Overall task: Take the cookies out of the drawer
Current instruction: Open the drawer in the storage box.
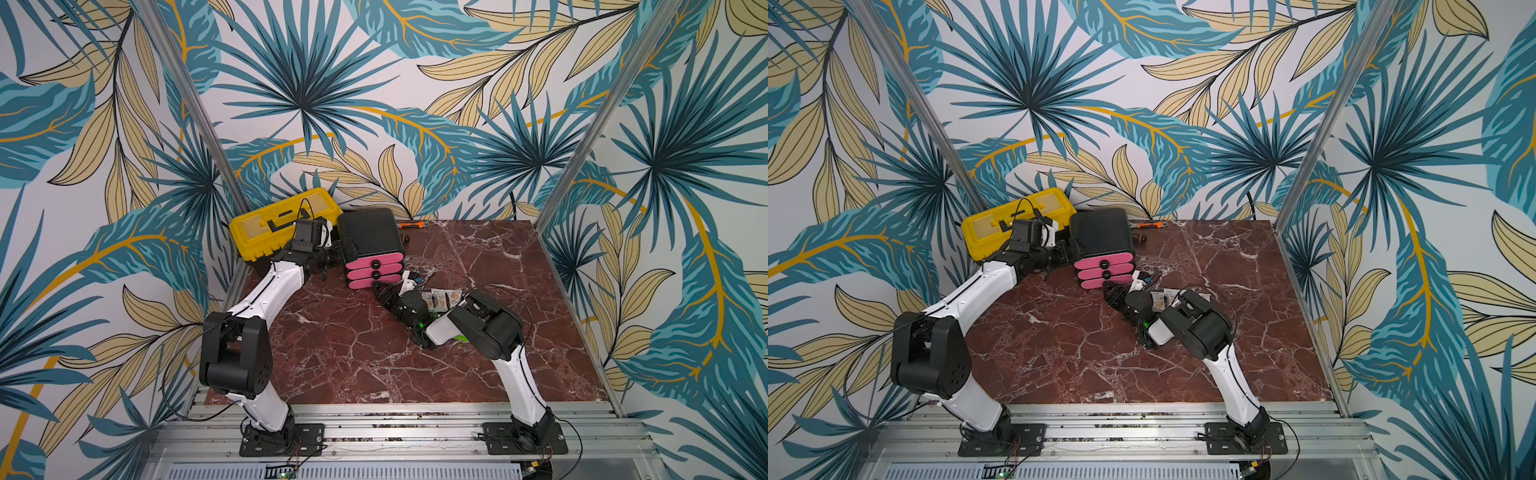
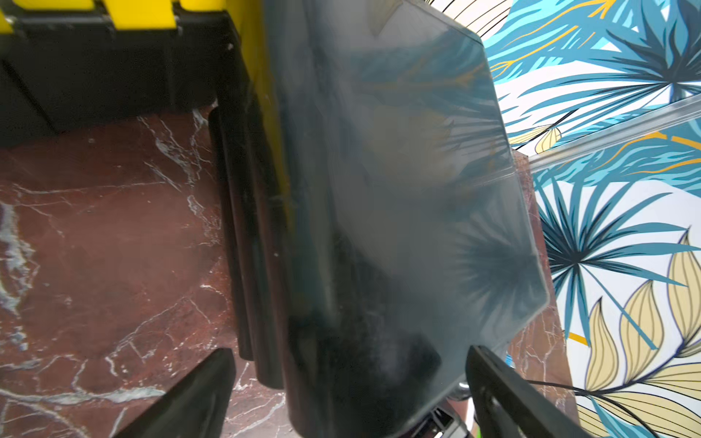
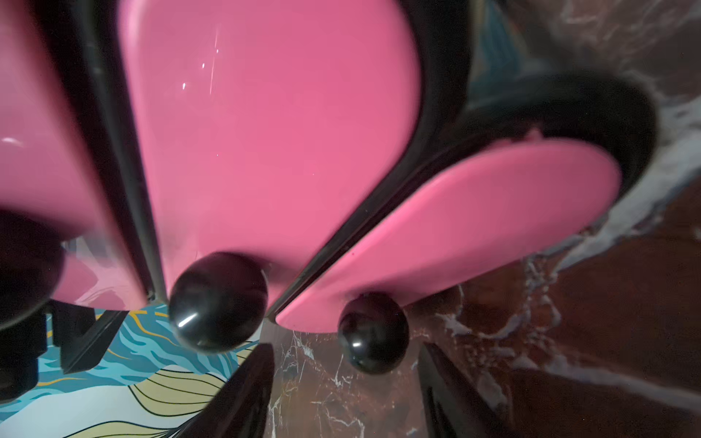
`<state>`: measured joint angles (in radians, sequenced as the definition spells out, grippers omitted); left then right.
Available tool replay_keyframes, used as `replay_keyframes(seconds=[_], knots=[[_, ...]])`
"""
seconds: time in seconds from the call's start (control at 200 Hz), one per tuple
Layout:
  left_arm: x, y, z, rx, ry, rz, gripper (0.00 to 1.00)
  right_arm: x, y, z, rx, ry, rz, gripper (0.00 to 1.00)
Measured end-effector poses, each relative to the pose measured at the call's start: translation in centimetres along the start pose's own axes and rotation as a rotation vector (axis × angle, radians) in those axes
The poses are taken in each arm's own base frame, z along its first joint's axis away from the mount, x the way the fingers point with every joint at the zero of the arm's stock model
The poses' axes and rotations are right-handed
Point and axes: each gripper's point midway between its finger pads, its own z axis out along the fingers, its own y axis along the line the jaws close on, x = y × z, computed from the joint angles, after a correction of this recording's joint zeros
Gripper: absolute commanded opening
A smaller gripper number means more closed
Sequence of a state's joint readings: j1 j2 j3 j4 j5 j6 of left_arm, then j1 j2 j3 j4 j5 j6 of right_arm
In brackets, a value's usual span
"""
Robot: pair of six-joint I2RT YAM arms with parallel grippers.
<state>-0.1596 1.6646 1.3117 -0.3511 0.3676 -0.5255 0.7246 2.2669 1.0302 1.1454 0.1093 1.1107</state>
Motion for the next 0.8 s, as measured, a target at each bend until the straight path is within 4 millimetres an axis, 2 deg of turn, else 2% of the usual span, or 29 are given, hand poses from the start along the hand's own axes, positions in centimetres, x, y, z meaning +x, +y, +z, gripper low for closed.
replay_keyframes(seconds=[0.426,0.801], knots=[[-0.1,-1.1,-0.8,0.033,-0.005,0.005,1.0,-0.3,-0.6,1.0,0.067,-0.022,0.039,0.63],[-0.2,-1.8,-1.3,0.059,-0.005,0.0,1.0,-0.7,-1.6,1.8,0.126,-0.047,0.072,0.49]])
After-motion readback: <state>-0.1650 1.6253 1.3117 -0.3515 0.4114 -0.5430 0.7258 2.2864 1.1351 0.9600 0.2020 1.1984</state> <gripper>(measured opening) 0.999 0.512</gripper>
